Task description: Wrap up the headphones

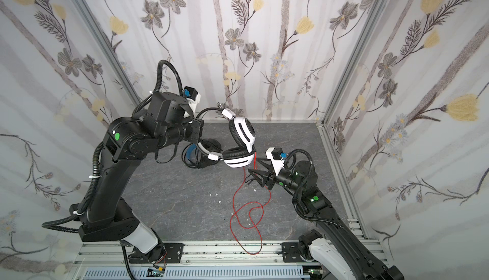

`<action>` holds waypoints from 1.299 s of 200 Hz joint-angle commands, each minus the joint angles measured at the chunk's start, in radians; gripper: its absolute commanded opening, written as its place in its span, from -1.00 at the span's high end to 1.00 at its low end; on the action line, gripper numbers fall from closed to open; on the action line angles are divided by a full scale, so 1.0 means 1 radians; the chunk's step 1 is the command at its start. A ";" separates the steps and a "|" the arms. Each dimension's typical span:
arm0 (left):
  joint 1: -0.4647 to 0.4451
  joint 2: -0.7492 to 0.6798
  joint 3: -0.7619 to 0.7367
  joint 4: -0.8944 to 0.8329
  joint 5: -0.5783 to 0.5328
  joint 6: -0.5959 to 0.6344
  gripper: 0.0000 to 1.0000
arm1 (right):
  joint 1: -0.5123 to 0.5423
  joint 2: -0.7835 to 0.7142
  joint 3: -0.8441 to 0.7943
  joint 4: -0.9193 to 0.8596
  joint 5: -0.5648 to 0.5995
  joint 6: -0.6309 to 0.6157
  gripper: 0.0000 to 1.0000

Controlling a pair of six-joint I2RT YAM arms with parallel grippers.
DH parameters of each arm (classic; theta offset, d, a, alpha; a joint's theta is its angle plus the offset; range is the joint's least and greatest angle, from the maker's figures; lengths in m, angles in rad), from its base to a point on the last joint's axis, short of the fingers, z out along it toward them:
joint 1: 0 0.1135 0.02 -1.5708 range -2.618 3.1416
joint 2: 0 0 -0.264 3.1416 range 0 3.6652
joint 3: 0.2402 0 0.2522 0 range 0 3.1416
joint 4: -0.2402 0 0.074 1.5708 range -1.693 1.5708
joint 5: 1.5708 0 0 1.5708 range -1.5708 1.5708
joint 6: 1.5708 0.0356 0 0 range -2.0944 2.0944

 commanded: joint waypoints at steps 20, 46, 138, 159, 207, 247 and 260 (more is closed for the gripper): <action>0.012 -0.025 0.006 0.093 0.011 -0.049 1.00 | 0.022 0.014 -0.035 0.084 -0.006 0.027 -0.12; 0.024 -0.040 0.006 0.093 0.022 -0.064 1.00 | 0.039 0.025 -0.052 0.095 -0.006 0.034 0.00; 0.063 -0.119 -0.087 0.147 0.048 -0.077 1.00 | 0.048 0.045 -0.057 0.185 -0.021 0.086 0.15; 0.070 -0.126 -0.115 0.157 0.057 -0.083 1.00 | 0.057 0.095 -0.048 0.211 -0.045 0.096 0.14; 0.076 -0.125 -0.155 0.198 0.078 -0.095 1.00 | 0.100 0.165 -0.034 0.219 -0.046 0.084 0.04; 0.088 -0.135 -0.186 0.210 0.082 -0.107 1.00 | 0.105 0.128 -0.052 0.151 0.018 0.046 0.78; 0.095 -0.143 -0.213 0.222 0.084 -0.111 1.00 | 0.105 0.103 -0.027 0.052 0.120 0.005 1.00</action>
